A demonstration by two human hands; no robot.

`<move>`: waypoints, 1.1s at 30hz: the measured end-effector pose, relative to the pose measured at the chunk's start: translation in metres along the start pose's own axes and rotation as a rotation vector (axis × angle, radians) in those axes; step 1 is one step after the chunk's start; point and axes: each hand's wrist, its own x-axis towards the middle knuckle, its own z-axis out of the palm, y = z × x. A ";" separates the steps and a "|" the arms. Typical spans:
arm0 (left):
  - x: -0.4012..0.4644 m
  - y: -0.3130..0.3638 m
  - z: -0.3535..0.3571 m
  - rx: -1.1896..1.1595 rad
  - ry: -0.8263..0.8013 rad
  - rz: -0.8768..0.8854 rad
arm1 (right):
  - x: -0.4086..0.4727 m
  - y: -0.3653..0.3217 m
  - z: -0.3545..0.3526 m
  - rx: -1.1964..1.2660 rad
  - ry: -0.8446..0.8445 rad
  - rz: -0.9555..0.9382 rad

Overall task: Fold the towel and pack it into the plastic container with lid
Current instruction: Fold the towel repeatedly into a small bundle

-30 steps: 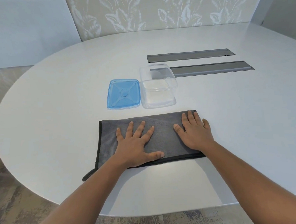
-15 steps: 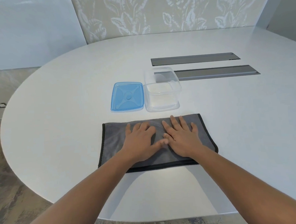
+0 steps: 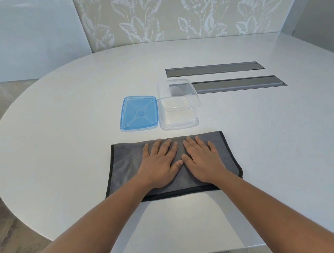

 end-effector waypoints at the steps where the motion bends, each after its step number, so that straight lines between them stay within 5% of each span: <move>1: 0.000 -0.001 0.000 -0.001 -0.008 0.003 | 0.002 0.000 0.000 -0.017 -0.032 0.044; 10: -0.006 -0.010 -0.003 -0.029 -0.037 0.034 | 0.012 -0.001 -0.005 -0.048 -0.026 0.250; 15: -0.007 -0.009 -0.004 -0.041 -0.022 0.059 | 0.006 -0.016 0.000 -0.095 0.063 -0.094; 18: -0.007 -0.011 -0.006 -0.086 0.017 0.040 | 0.009 -0.017 0.001 -0.067 -0.034 -0.074; 26: -0.008 -0.022 -0.004 -0.083 -0.007 -0.383 | 0.007 0.006 -0.001 -0.074 -0.035 0.247; 33: -0.020 -0.043 -0.010 -0.067 0.018 -0.518 | 0.004 0.018 -0.004 -0.105 0.026 0.357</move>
